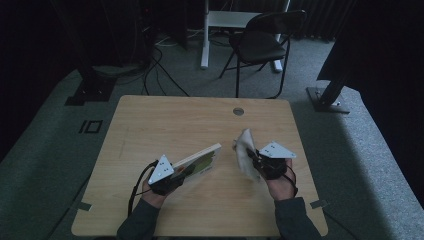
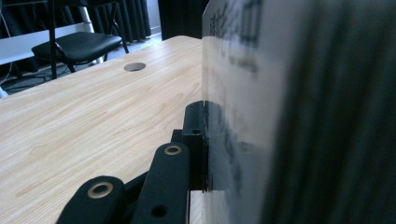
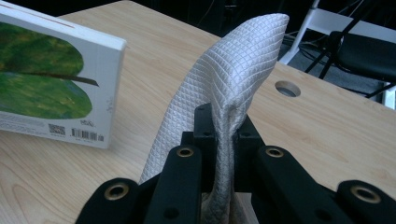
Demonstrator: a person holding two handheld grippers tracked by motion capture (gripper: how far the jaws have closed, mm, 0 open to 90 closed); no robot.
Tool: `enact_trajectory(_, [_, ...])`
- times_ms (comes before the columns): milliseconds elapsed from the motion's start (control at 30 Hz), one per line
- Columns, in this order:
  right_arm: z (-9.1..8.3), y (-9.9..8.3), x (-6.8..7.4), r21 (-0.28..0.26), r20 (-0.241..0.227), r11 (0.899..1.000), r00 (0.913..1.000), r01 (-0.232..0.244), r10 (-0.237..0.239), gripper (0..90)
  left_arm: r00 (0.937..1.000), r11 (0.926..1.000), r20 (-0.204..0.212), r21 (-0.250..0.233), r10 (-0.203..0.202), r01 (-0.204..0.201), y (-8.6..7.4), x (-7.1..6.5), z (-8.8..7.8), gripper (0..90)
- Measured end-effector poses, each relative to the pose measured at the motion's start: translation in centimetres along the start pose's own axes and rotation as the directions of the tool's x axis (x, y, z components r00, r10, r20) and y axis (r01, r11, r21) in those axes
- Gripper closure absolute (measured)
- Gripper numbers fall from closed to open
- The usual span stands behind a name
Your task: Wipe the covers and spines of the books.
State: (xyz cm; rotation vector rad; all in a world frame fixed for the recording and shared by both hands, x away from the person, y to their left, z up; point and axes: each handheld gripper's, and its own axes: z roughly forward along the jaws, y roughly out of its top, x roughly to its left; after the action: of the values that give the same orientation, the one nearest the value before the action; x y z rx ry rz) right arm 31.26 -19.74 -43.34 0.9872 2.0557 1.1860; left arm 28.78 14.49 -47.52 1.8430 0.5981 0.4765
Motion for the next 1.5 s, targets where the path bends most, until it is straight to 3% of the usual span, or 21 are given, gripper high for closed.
enact_trajectory(300, [0.2,1.1,0.5,-0.007,-0.008,0.999,0.9994,0.035,-0.035,84.2,1.0000,1.0000,0.000,0.003,0.003,-0.003,0.0,0.0,0.0,78.1])
enact_trajectory(1500, [1.1,4.1,1.5,-0.035,-0.028,0.995,0.9948,0.097,-0.098,84.2,0.9998,0.9997,0.011,0.012,0.019,-0.019,0.0,-0.3,0.2,78.1])
